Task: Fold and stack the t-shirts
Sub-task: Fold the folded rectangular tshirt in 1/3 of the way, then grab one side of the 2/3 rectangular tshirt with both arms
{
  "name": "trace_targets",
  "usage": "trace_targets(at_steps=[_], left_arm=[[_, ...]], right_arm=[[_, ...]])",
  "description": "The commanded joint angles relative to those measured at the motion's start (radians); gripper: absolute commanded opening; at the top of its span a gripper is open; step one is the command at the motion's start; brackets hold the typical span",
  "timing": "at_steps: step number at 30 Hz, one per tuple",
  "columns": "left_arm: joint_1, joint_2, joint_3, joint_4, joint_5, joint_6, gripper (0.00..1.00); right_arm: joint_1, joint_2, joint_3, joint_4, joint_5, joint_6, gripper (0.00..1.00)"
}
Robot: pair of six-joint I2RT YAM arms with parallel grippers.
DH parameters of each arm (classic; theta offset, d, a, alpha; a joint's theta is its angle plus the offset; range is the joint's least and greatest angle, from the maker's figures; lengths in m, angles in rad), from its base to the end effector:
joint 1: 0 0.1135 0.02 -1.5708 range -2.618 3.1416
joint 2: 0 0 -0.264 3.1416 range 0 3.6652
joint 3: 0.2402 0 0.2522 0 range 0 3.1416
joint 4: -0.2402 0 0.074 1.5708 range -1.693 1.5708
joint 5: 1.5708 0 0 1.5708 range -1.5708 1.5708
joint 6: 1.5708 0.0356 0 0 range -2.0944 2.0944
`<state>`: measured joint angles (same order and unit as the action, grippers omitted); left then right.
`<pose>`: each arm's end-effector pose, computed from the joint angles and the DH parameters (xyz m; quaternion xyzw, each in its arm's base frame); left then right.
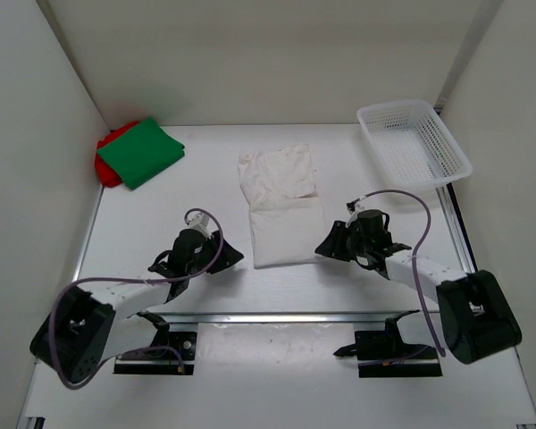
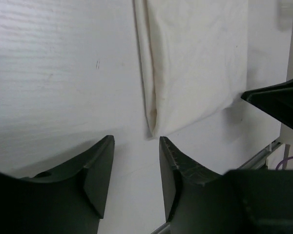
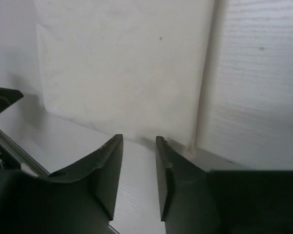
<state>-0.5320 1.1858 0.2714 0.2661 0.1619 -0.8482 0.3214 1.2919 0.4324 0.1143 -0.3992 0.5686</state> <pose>0.1736 -0.1089 0.1348 -0.1050 0.8871 -0.3383 0.2960 0.2150 0.0862 0.1485 0.0318 0.9008 0.3332 0.2767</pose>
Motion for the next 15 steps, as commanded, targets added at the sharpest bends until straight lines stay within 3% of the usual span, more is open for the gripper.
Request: trace_targets(at_steps=[1, 3, 6, 15], left_arm=[[0.012, -0.110, 0.005, -0.132, -0.088, 0.064, 0.53], [0.004, -0.089, 0.005, -0.142, -0.085, 0.072, 0.57], [-0.037, -0.014, 0.009, -0.097, -0.065, 0.052, 0.62], [-0.141, 0.265, 0.135, -0.008, -0.096, 0.012, 0.61]], right_arm=[[0.001, -0.123, -0.023, -0.033, 0.058, -0.013, 0.33], [-0.016, -0.184, -0.050, -0.030, 0.077, -0.006, 0.44], [-0.054, -0.206, -0.095, -0.070, 0.112, -0.007, 0.48], [-0.099, -0.037, -0.119, 0.031, 0.031, -0.009, 0.49]])
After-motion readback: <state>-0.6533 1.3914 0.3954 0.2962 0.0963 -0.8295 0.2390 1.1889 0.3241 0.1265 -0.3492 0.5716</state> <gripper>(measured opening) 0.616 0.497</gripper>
